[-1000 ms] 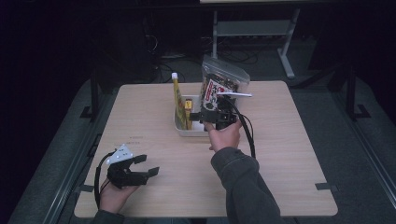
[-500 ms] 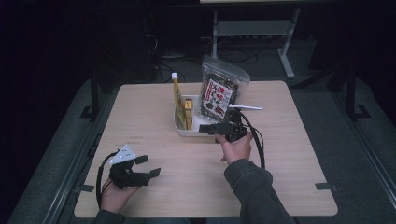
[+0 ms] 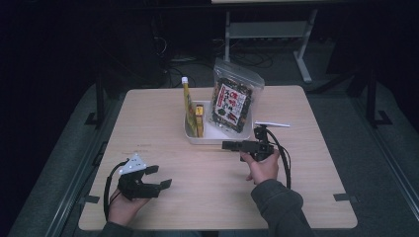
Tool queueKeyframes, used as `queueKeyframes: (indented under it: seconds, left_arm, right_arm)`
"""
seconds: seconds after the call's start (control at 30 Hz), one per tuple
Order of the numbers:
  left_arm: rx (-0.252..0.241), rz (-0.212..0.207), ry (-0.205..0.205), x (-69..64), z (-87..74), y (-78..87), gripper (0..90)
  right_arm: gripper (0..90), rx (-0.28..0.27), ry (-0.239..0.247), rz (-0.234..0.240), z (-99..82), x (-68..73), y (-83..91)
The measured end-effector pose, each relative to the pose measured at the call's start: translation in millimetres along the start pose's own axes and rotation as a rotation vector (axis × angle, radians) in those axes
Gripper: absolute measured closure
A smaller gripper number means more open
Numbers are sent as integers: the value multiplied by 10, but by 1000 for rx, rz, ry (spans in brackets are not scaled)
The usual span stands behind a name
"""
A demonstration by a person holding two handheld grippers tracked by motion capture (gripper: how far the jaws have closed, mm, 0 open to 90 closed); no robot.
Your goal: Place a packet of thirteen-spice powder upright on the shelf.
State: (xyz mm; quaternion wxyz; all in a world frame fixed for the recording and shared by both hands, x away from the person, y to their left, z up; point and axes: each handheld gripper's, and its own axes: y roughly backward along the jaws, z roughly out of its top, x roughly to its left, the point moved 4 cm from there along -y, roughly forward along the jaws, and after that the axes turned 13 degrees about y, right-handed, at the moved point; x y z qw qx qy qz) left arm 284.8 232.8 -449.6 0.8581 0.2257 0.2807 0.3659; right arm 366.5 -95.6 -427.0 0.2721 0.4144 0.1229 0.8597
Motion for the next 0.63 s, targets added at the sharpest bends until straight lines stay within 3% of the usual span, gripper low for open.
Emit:
queueKeyframes:
  seconds: [0.27, 0.53, 0.63]
  left_arm:
    - [19, -18, -3, -32, -24, -53, 233]
    - [34, -43, -11, -75, -47, -121, 227]
    - [44, -48, -19, -104, -65, -152, 226]
  right_arm:
    - [381, -11, 8, 19, -183, -154, 205]
    - [349, 1, 51, 49, -419, -263, 382]
    - [331, 6, 95, 53, -556, -315, 452]
